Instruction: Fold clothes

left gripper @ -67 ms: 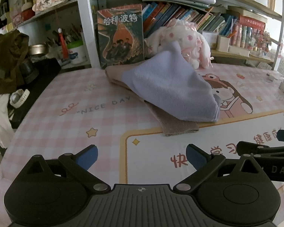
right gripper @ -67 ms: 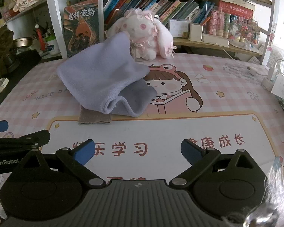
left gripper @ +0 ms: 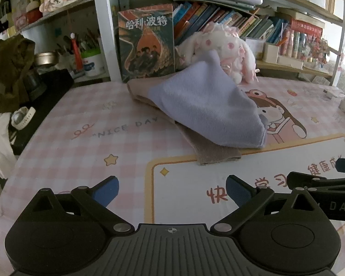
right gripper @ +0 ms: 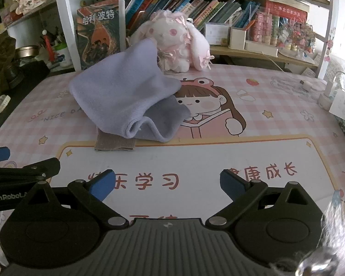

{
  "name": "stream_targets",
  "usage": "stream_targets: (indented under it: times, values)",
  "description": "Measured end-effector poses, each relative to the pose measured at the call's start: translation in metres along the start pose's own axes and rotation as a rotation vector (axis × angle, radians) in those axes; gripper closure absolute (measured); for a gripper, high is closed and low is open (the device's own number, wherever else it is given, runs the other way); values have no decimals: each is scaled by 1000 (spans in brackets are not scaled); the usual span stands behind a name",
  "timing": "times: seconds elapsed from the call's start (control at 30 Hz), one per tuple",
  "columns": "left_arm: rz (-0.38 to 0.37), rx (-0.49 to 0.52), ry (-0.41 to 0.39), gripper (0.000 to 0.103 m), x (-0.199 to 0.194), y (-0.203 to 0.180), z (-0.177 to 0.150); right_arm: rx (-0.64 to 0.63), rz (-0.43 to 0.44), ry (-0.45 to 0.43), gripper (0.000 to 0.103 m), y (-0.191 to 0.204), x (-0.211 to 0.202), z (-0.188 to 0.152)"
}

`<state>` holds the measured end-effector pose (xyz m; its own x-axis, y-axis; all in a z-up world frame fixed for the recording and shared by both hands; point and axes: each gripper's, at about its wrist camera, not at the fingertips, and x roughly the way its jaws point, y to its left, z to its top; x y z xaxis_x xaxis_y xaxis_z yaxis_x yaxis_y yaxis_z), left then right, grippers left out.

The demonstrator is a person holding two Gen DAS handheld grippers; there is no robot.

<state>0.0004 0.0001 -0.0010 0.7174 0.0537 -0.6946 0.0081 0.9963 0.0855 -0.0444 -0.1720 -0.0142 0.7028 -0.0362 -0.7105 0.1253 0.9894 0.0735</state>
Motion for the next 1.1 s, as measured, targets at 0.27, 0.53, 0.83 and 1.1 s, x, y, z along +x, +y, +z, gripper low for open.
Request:
stream_targets:
  times: [0.27, 0.53, 0.83, 1.1]
  values:
    - [-4, -10, 15, 2, 2, 1, -1, -1, -1, -4, 5, 0, 1, 4]
    - [2, -17, 13, 2, 3, 1, -3, -12, -4, 2, 5, 3, 4, 3]
    - [0, -15, 17, 2, 2, 1, -2, -14, -4, 7, 5, 4, 4, 4]
    - [-93, 73, 14, 2, 3, 1, 0, -16, -5, 11, 4, 4, 2, 4]
